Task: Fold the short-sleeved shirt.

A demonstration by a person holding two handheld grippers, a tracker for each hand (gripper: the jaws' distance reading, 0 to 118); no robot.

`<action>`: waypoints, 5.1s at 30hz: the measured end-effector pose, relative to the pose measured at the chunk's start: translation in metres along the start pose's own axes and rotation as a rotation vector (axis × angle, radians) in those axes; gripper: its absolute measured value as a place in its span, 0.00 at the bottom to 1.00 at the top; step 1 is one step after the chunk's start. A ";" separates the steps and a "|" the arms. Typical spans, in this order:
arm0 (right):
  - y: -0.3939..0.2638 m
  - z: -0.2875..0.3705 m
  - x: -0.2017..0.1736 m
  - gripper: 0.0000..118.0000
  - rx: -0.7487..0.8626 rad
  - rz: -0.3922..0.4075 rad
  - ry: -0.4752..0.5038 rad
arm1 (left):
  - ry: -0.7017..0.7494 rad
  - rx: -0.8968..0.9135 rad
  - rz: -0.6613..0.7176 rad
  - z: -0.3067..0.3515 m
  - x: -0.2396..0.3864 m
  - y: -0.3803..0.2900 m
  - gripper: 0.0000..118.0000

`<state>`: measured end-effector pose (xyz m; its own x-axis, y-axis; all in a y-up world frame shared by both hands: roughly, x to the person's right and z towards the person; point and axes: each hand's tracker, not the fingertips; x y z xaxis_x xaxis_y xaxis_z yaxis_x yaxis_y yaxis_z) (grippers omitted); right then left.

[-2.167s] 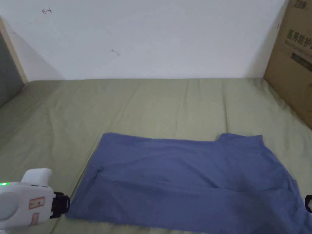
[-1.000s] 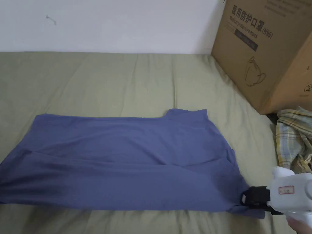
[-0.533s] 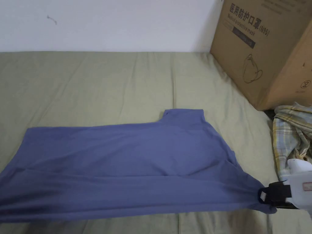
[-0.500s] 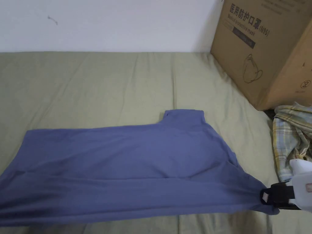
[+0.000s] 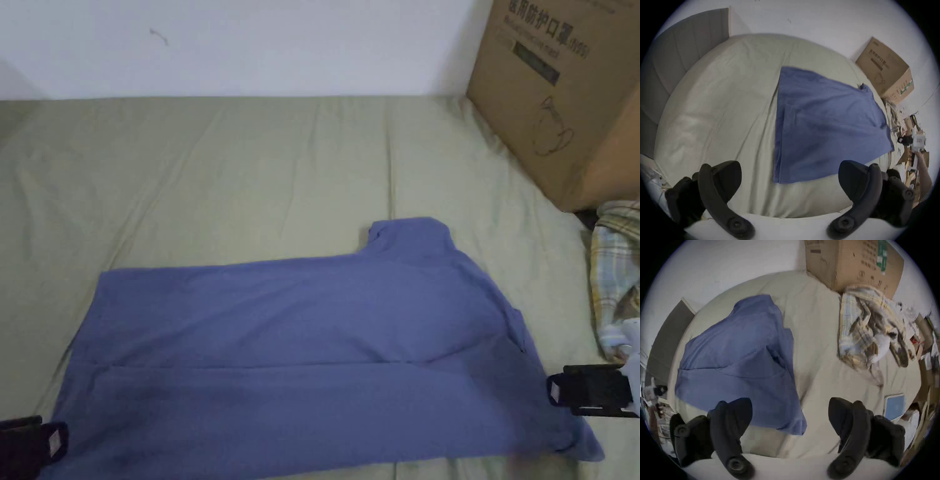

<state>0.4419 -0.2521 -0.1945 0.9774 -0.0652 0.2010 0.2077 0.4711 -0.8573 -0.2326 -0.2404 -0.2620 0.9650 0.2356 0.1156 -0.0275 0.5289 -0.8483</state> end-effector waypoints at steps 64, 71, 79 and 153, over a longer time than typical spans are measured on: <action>0.274 -0.206 -0.092 0.00 -0.038 -0.010 0.049 | -0.034 0.019 -0.110 -0.124 0.015 0.206 0.01; 0.251 -0.140 -0.094 0.01 0.073 0.047 0.115 | -0.055 0.012 -0.081 -0.114 0.005 0.204 0.01; 0.182 -0.011 -0.039 0.01 0.153 -0.054 0.216 | -0.113 0.025 -0.089 -0.044 -0.003 0.172 0.01; 0.011 -0.018 -0.184 0.00 0.110 0.104 -0.064 | -0.715 -0.079 0.498 -0.109 -0.119 0.000 1.00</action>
<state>0.2656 -0.2506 -0.2498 0.9883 0.0437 0.1464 0.0963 0.5663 -0.8186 -0.3186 -0.3577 -0.3323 0.4500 0.8930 -0.0042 -0.3585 0.1763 -0.9167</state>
